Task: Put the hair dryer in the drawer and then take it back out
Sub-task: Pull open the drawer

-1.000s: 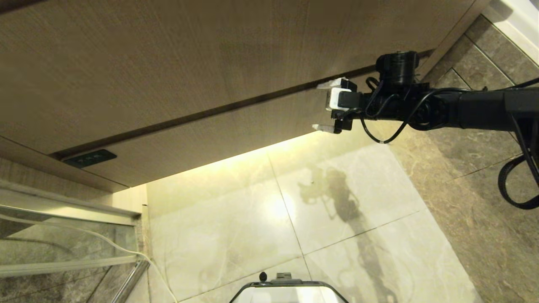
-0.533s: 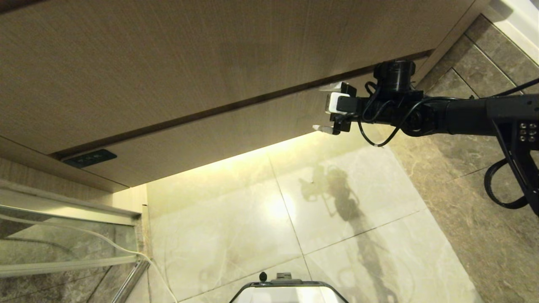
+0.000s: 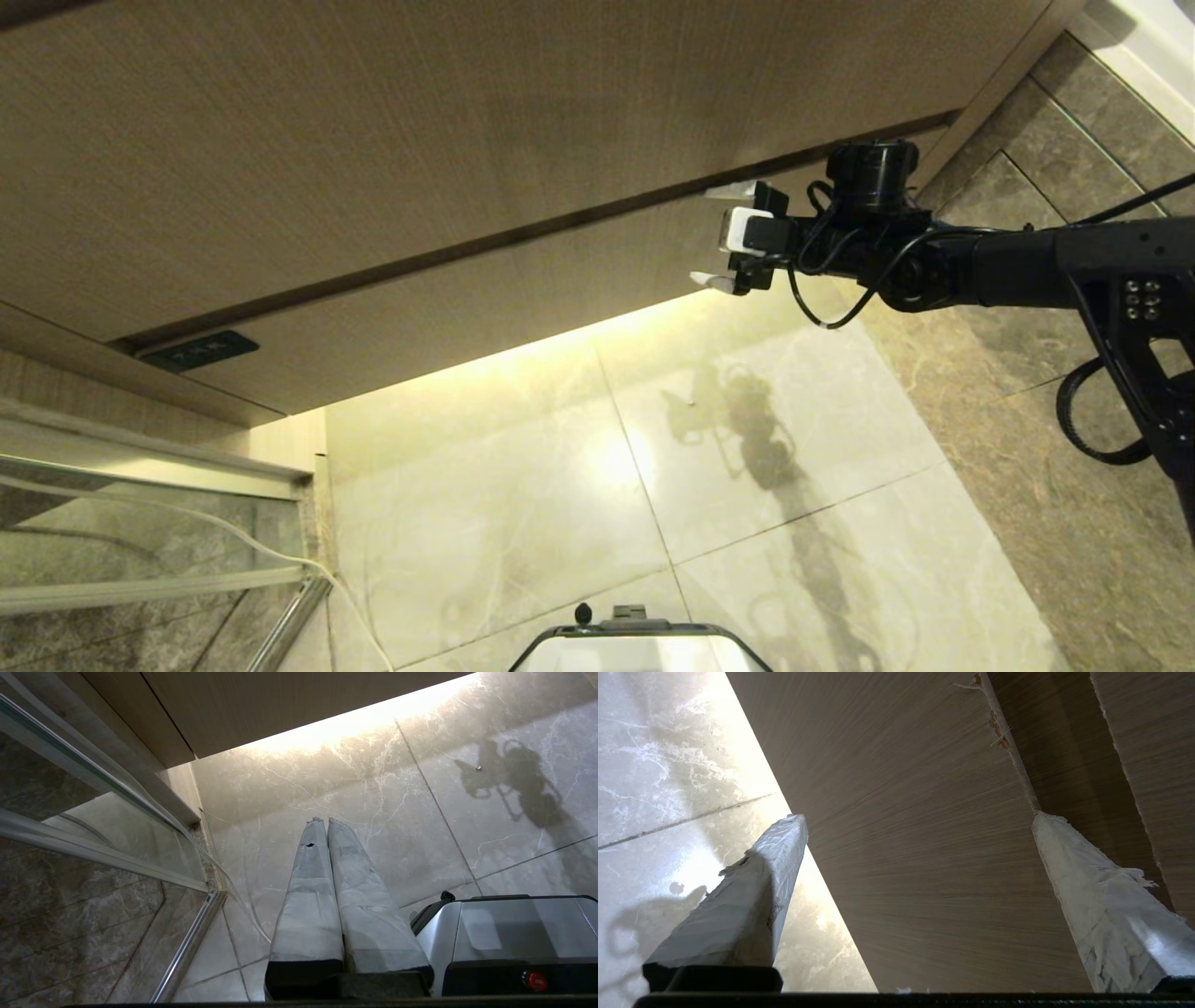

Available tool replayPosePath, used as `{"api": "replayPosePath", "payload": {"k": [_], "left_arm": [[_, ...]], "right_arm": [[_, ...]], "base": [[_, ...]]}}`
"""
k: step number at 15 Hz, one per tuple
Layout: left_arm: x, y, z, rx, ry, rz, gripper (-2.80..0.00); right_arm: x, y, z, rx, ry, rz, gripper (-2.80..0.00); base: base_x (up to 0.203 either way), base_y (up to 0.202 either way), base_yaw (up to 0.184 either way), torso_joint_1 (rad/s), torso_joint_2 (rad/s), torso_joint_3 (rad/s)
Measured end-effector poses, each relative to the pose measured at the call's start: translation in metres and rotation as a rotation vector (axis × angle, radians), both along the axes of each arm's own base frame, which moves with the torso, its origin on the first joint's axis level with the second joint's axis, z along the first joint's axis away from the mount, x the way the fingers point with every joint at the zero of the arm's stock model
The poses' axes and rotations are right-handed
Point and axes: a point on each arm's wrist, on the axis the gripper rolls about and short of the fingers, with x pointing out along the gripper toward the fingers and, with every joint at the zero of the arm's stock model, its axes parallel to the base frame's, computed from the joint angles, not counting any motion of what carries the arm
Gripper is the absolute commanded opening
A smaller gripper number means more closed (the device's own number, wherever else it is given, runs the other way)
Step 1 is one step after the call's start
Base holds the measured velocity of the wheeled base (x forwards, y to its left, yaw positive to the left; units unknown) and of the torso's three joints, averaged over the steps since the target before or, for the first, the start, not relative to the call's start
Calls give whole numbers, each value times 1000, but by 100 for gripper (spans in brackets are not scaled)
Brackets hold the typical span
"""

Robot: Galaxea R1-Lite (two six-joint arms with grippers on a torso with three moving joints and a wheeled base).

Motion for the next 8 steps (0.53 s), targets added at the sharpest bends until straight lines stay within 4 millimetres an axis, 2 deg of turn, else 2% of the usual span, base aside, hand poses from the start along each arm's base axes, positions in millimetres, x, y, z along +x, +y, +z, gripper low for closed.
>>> {"api": "replayPosePath", "payload": {"k": [5,8], "left_arm": [[0,0,0,0,0,-1,-280],[0,0,0,-1,0,0,-280]], "right_arm": [[2,-2,0,9,-5,-7,0],[-3,-4,11,17,-18,-14,0]], "base": [[0,0,0,0,0,0],[0,0,0,0,0,0]]}}
